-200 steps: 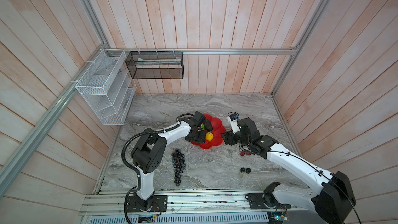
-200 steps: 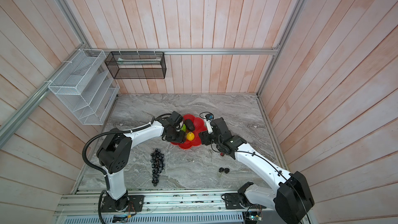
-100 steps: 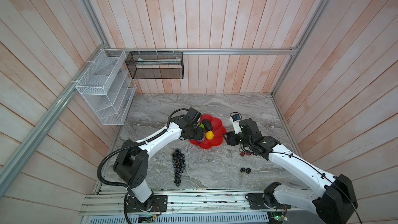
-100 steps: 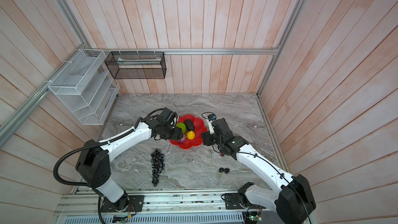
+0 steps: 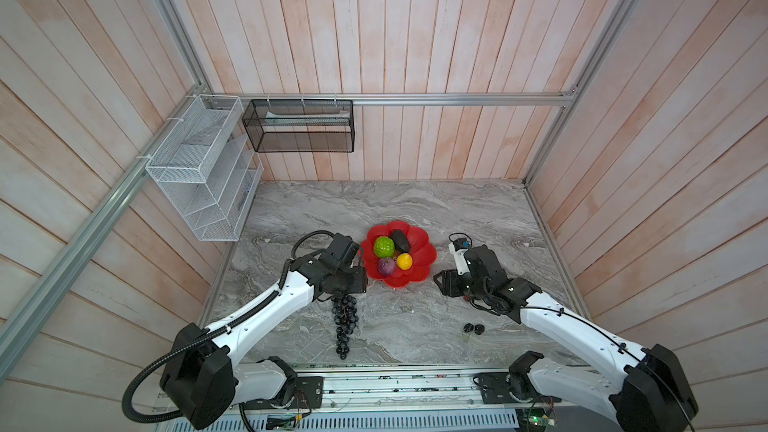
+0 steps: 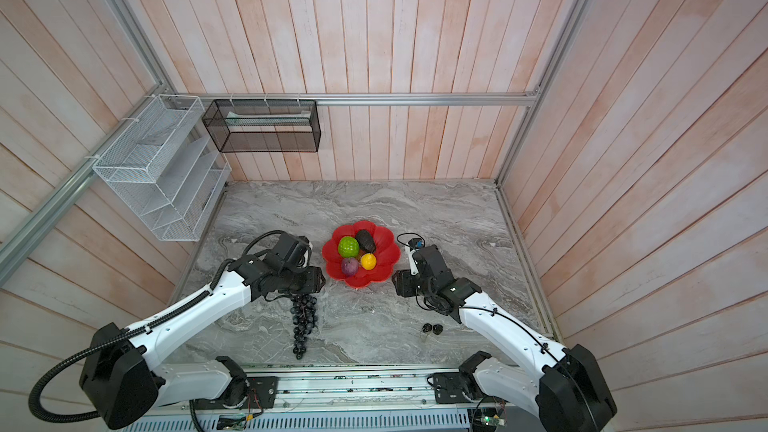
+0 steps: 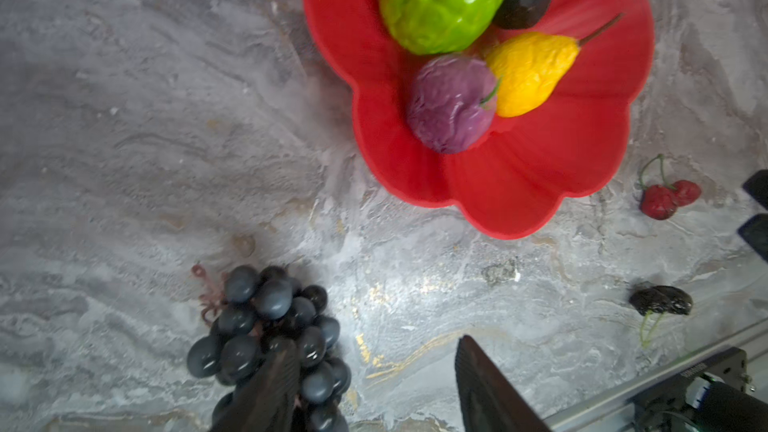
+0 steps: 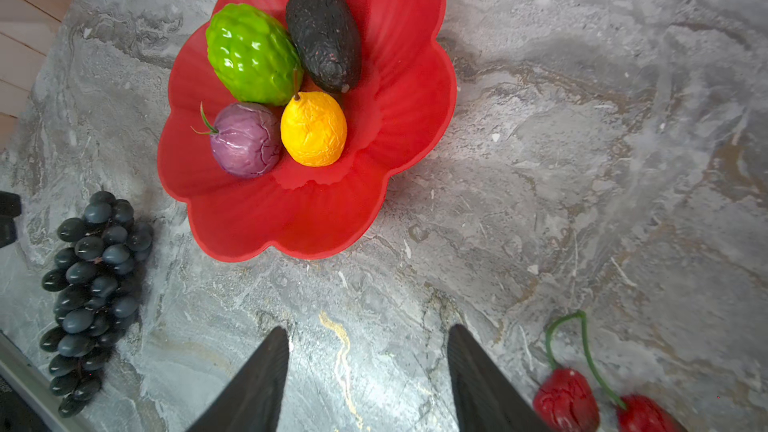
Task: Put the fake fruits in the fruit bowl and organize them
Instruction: 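Move the left gripper down to the black grapes stem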
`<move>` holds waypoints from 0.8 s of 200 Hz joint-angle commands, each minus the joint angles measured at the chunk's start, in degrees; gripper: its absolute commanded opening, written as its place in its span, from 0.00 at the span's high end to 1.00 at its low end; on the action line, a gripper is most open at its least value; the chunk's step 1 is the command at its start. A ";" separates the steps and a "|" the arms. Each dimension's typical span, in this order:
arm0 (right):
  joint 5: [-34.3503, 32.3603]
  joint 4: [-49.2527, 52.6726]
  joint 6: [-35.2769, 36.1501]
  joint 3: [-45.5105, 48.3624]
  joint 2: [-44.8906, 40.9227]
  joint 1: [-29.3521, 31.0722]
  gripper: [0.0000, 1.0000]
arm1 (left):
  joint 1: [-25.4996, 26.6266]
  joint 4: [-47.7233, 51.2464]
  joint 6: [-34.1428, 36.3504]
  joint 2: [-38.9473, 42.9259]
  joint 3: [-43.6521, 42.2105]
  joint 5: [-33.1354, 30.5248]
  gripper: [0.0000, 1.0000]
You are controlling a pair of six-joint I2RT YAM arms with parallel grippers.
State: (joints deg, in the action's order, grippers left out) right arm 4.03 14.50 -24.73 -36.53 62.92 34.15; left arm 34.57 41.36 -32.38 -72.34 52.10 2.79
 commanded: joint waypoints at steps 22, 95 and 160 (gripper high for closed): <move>1.32 -3.97 -0.08 -3.08 5.00 2.82 0.40 | -5.01 -3.24 -4.18 5.77 -8.06 -1.35 0.37; 3.78 -5.50 0.56 -8.92 15.04 5.37 0.40 | -12.59 -11.31 0.35 0.51 -11.09 6.75 0.38; 4.75 -5.82 0.47 -9.87 18.47 6.41 0.41 | -12.68 -18.09 1.14 -5.91 -11.68 9.69 0.51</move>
State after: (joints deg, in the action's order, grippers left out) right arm 7.70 8.97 -24.86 -44.71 80.49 40.10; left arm 22.09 27.53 -32.36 -76.95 41.10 10.52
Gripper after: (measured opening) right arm 0.595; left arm 0.519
